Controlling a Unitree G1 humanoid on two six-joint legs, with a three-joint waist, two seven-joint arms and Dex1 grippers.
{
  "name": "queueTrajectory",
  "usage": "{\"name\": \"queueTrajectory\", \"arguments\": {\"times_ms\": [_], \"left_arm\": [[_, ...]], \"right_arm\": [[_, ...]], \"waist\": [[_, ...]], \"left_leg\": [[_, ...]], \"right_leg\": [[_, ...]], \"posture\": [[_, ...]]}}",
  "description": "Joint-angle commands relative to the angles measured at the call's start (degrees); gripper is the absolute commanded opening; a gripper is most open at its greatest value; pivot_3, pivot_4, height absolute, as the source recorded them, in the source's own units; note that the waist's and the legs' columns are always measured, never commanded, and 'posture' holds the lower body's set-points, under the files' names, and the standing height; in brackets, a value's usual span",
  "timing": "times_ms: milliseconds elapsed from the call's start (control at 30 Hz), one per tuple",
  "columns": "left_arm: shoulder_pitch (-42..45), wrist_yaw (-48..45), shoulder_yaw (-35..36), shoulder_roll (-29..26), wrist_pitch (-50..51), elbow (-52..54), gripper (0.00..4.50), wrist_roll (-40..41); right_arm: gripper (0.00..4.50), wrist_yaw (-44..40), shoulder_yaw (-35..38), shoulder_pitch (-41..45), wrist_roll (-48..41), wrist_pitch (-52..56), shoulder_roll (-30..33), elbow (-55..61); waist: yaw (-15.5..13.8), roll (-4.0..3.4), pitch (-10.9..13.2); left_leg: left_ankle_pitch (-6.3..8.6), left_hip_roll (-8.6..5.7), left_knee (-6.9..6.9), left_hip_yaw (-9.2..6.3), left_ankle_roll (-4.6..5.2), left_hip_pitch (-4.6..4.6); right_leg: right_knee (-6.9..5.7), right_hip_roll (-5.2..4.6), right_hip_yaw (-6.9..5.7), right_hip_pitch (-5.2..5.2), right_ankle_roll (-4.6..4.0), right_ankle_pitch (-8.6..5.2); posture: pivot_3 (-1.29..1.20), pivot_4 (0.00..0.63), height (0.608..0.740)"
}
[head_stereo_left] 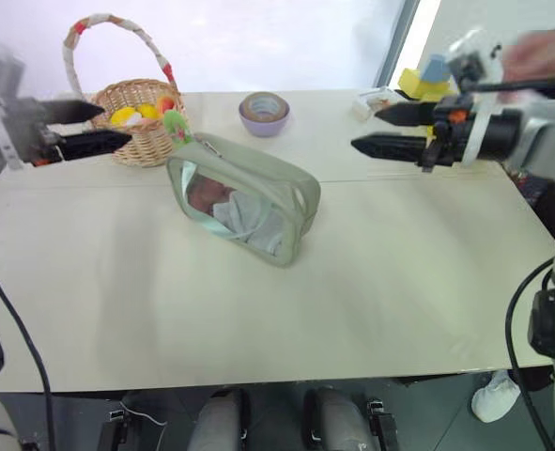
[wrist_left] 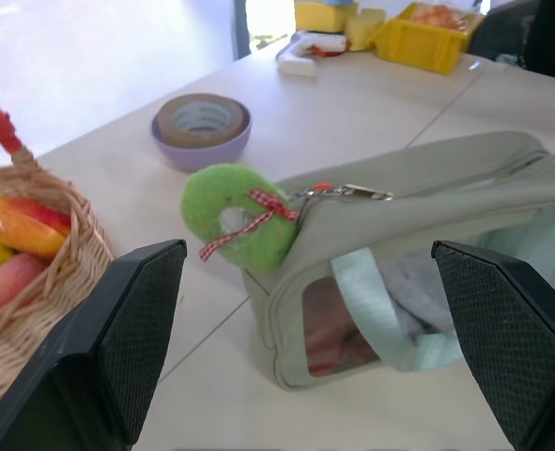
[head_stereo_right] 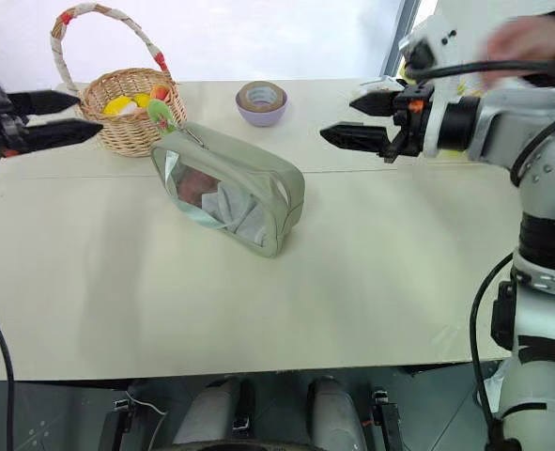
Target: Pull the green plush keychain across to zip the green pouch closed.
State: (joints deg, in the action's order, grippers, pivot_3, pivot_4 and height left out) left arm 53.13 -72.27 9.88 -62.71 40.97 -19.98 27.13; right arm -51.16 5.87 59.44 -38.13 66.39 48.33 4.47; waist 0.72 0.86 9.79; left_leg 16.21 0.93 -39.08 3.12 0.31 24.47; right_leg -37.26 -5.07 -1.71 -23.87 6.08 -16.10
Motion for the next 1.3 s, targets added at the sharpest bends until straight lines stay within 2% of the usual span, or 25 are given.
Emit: {"name": "queueTrajectory", "arguments": {"times_ms": [33,400,467,533,600,667,767,900,1033,1133,1300], "left_arm": [[0.2,-0.6,0.3,-0.4,1.2,1.3,4.47,0.8],[-2.1,0.2,1.6,-0.4,0.7,2.9,4.47,0.5],[-2.9,1.4,2.8,-0.1,1.1,3.1,4.47,0.9],[-5.6,3.4,5.0,0.8,2.0,5.0,4.47,1.9],[-7.6,4.8,6.3,1.6,2.8,7.2,4.47,2.9],[-9.1,5.9,7.4,2.1,3.7,9.3,4.47,4.1],[-10.2,7.4,8.3,2.5,4.8,11.1,4.47,5.4],[-14.0,9.8,10.8,3.2,6.9,16.0,4.47,7.8],[-15.6,12.8,12.7,3.9,8.2,19.0,4.47,9.5],[-16.4,13.8,13.3,3.7,9.0,20.9,4.5,10.7],[-16.2,15.7,14.1,3.5,9.1,21.0,4.5,11.4]], "right_arm": [[4.5,0.6,0.4,1.4,-2.4,1.7,-0.8,2.9],[4.5,5.2,-0.6,3.0,-4.7,4.6,-5.4,6.9],[4.5,9.1,-2.5,4.5,-3.3,4.0,-9.6,7.4],[4.5,14.6,-7.1,6.3,-0.1,2.4,-17.1,7.5],[4.5,16.2,-11.2,6.2,2.3,0.8,-20.1,8.2],[4.5,17.1,-14.7,5.7,4.7,-1.0,-22.2,8.0],[4.5,18.1,-15.7,5.5,5.8,-1.5,-24.2,7.3],[4.5,16.6,-22.6,5.1,11.5,-6.2,-24.0,4.8],[4.5,15.6,-22.6,5.3,11.6,-5.9,-25.5,3.6],[3.63,13.2,-25.4,4.6,13.9,-8.6,-24.2,3.6],[1.09,8.2,-28.1,4.0,17.1,-13.5,-21.5,3.9]], "waist": [[-0.1,0.0,0.0],[0.0,0.01,0.0],[0.0,0.01,0.0],[0.7,0.02,0.0],[1.1,0.01,0.0],[1.2,0.02,0.0],[0.7,0.19,0.0],[0.3,0.22,0.0],[0.2,0.22,0.0],[0.3,0.22,0.0],[0.3,0.22,0.0]], "left_leg": [[0.0,0.0,0.0,0.0,0.0,0.01],[-0.01,0.01,-0.02,0.0,-0.01,0.06],[0.0,0.01,-0.02,0.0,0.0,0.06],[-0.01,0.03,-0.01,0.05,-0.01,0.04],[-0.09,0.04,0.01,0.11,-0.15,0.01],[-0.2,0.05,0.01,0.06,-0.35,0.08],[-0.22,-0.01,-0.07,0.04,-0.37,0.24],[-0.21,-0.02,-0.08,0.03,-0.36,0.24],[-0.21,-0.02,-0.07,0.02,-0.36,0.24],[-0.21,-0.02,-0.07,0.03,-0.37,0.23],[-0.21,-0.02,-0.06,0.02,-0.35,0.23]], "right_leg": [[0.0,0.0,0.0,0.0,0.0,0.0],[-0.17,-0.01,0.01,-0.08,0.0,0.0],[-0.18,-0.01,0.01,-0.09,0.0,0.0],[-0.29,0.0,0.04,-0.15,0.0,0.0],[-0.59,-0.01,0.11,-0.34,0.0,0.0],[-0.71,0.0,0.1,-0.47,-0.01,-0.01],[-0.71,-0.09,0.09,-0.51,-0.01,-0.01],[-0.7,-0.1,0.07,-0.51,-0.01,-0.01],[-0.7,-0.09,0.07,-0.52,-0.01,0.0],[-0.7,-0.09,0.07,-0.52,-0.01,0.0],[-0.7,-0.08,0.06,-0.52,-0.01,-0.01]], "posture": [[0.0,0.15,0.739],[0.0,0.15,0.739],[0.0,0.15,0.739],[0.0,0.15,0.739],[0.0,0.15,0.739],[0.0,0.15,0.739],[0.0,0.15,0.739],[0.0,0.15,0.739],[0.0,0.15,0.739],[0.0,0.15,0.739],[0.0,0.15,0.739]]}}
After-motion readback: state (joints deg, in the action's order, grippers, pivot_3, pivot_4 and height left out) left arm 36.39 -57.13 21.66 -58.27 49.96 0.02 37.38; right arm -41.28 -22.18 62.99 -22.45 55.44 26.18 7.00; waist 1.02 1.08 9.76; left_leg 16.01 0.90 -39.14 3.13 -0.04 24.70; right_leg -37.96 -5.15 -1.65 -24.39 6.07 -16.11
